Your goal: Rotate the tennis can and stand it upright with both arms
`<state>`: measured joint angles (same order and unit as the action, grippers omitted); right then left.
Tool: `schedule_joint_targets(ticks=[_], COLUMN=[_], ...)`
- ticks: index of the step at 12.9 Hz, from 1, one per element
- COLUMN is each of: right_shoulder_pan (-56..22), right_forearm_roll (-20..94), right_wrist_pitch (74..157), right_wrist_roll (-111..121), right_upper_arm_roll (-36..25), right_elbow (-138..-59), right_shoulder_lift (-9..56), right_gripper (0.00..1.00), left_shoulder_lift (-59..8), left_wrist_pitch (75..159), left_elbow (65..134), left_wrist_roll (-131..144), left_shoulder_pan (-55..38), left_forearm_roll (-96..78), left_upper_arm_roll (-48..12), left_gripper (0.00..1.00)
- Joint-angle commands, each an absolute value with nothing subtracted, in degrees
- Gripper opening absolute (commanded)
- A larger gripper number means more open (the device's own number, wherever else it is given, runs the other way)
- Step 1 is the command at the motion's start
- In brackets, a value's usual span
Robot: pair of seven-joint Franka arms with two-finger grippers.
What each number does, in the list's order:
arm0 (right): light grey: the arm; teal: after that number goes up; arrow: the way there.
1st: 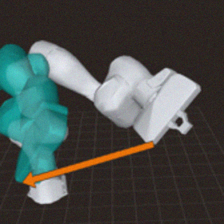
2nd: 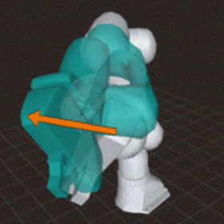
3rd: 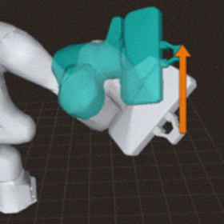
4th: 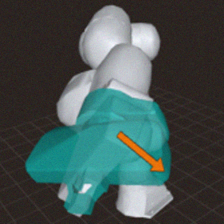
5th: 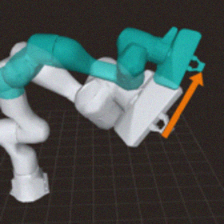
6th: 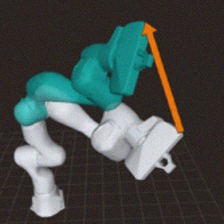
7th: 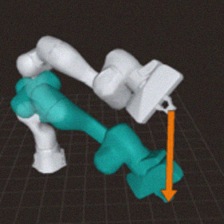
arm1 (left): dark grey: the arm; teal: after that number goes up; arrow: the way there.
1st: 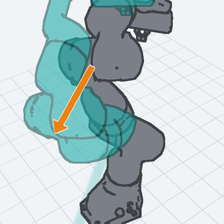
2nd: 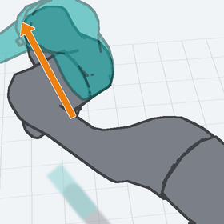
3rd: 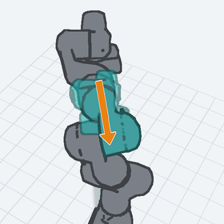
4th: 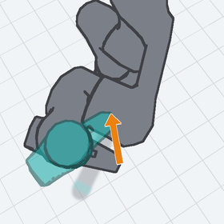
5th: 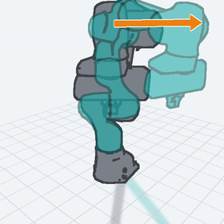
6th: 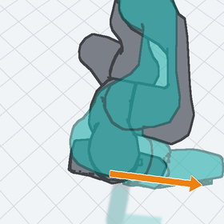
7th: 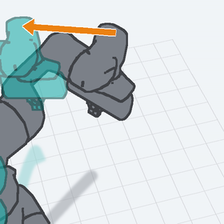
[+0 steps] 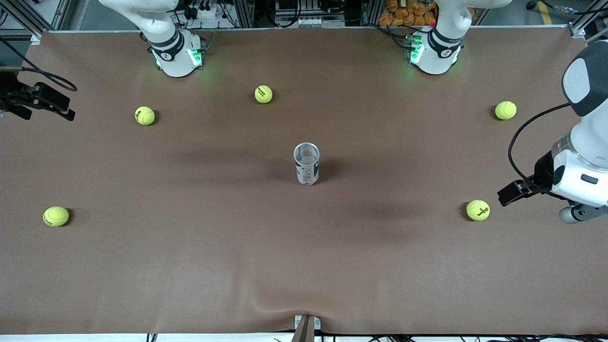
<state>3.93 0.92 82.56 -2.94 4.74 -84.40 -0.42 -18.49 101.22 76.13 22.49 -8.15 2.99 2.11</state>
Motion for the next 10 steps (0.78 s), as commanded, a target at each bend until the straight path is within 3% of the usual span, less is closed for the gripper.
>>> schedule_joint_targets(ticks=[1,10], right_shoulder_pan=[2.2,1.32], right_forearm_roll=[1.14,1.05], right_wrist_pitch=[81.74,81.47], right_wrist_roll=[-2.99,2.72], right_upper_arm_roll=[4.48,4.04], right_elbow=[-85.52,-85.78], right_shoulder_lift=[-2.64,-2.64], right_gripper=[1.0,1.0], left_shoulder_lift=[-15.39,-8.1], left_wrist_pitch=[99.59,89.49], left_elbow=[77.52,78.05], left_wrist_roll=[20.74,17.49], left_shoulder_pan=[-7.21,-2.37], left_forearm_roll=[1.93,0.7], left_upper_arm_roll=[1.41,-3.16], left_gripper=[1.0,1.0])
